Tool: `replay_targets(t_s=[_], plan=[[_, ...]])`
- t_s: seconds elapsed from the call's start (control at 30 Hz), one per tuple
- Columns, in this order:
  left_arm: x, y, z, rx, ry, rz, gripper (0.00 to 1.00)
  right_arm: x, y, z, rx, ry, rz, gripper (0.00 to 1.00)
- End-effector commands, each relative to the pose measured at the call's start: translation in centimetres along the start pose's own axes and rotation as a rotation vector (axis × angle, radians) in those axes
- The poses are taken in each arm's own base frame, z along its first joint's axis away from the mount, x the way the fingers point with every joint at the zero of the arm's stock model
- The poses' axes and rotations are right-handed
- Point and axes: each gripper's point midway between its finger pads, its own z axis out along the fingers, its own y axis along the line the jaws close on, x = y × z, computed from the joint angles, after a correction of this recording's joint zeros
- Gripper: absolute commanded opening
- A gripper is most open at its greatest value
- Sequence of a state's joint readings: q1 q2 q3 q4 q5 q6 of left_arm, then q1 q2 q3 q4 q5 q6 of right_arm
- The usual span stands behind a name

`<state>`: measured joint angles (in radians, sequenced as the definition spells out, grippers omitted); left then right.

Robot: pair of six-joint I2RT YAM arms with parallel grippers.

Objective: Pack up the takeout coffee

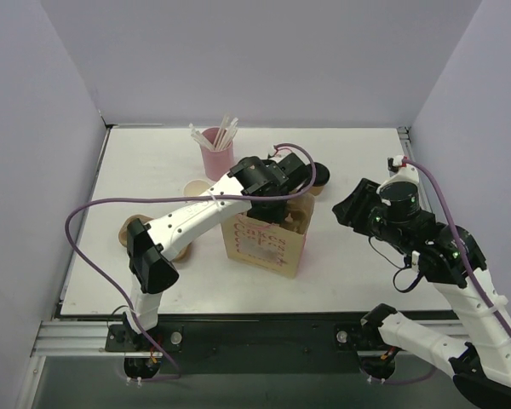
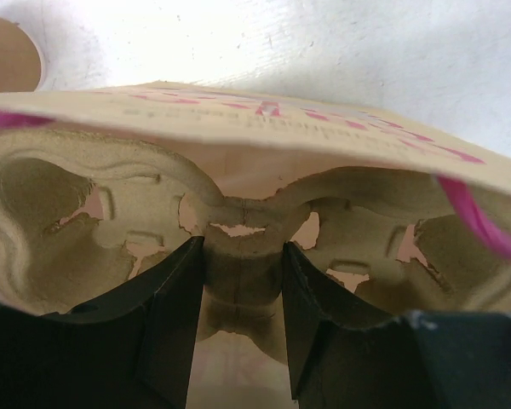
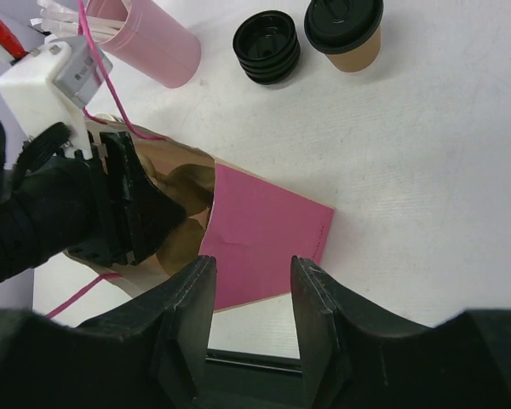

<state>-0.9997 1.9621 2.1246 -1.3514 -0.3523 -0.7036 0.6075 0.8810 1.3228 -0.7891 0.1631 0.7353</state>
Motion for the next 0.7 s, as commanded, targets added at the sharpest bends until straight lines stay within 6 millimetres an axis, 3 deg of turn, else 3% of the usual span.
replay_targets(t_s=[0.0, 0.3, 0.33, 0.43, 0.67], plan=[[3.2, 3.0, -0.4, -0.121, 0.114, 0.036, 0.45, -1.5, 0.5, -0.8, -0.024, -0.048, -0.008, 0.41], [4.0, 2.3, 1.5, -0.113, 0.127, 0.012, 0.52, -2.1, 0.1, -1.6, -0.024, -0.084, -0.02, 0.42], [4.0, 2.3, 1.6, -0.116, 0.131, 0.012, 0.62, -2.1, 0.0, -1.7, -0.024, -0.086, -0.023, 0.42], [3.9, 2.4, 1.2, -0.122, 0.13, 0.014, 0.7, -2.3, -0.1, -1.8, -0.022, -0.092, -0.025, 0.42], [2.1, 3.0, -1.6, -0.104, 0.06, -0.012, 0.73, -2.4, -0.1, -1.8, -0.019, -0.094, -0.034, 0.44]])
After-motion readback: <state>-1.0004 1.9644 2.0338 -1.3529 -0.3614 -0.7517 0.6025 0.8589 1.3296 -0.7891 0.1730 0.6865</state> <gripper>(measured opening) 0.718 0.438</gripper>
